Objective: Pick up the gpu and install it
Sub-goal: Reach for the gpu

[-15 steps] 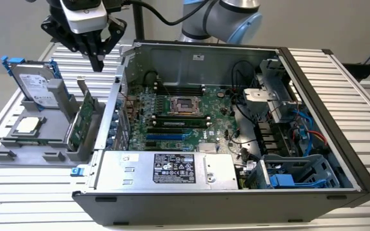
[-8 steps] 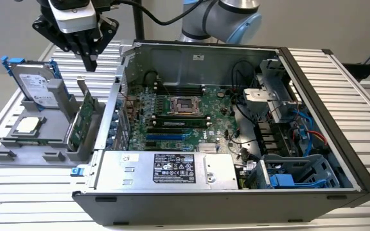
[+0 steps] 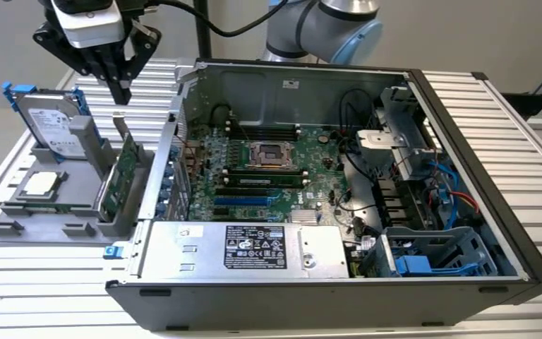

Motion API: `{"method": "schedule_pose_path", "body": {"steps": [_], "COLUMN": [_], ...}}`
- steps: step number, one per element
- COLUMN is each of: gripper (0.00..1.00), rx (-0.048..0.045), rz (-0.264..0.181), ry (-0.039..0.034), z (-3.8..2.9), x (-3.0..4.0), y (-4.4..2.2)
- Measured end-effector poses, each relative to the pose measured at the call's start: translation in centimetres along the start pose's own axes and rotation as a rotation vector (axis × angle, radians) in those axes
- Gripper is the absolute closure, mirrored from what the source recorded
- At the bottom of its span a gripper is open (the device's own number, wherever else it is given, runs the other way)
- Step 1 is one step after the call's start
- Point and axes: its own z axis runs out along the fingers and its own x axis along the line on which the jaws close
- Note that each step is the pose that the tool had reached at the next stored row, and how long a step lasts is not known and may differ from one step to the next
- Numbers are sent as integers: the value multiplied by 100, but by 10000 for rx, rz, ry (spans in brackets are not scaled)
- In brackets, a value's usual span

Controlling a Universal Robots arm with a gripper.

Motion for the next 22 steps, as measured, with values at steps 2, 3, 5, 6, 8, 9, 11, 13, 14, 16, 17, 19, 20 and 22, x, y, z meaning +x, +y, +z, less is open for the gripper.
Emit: {"method": "schedule_pose_path", "body": {"steps": [2, 3, 5, 6, 8, 9, 11, 13, 14, 16, 17, 19, 20, 22], "gripper": [100, 100, 100, 100, 100, 100, 100, 100, 100, 100, 100, 100, 100, 100], "rx": [0, 0, 1, 1, 0, 1, 1, 1, 0, 0, 0, 0, 0, 1], "rz": [1, 0, 1, 1, 1, 1, 1, 0, 0, 1, 1, 0, 1, 0], "ry": [0, -1, 0, 0, 0, 0, 1, 0, 0, 0, 0, 0, 0, 0], "z": [-1, -1, -2, -3, -3, -4, -4, -5, -5, -6, -7, -7, -8, -8], "x": [35, 51, 84, 102, 134, 151, 185, 221, 239, 275, 291, 321, 337, 367], "y": [-2, -3, -6, -7, -9, -10, -13, -15, -17, -19, -20, -22, -23, -26]}}
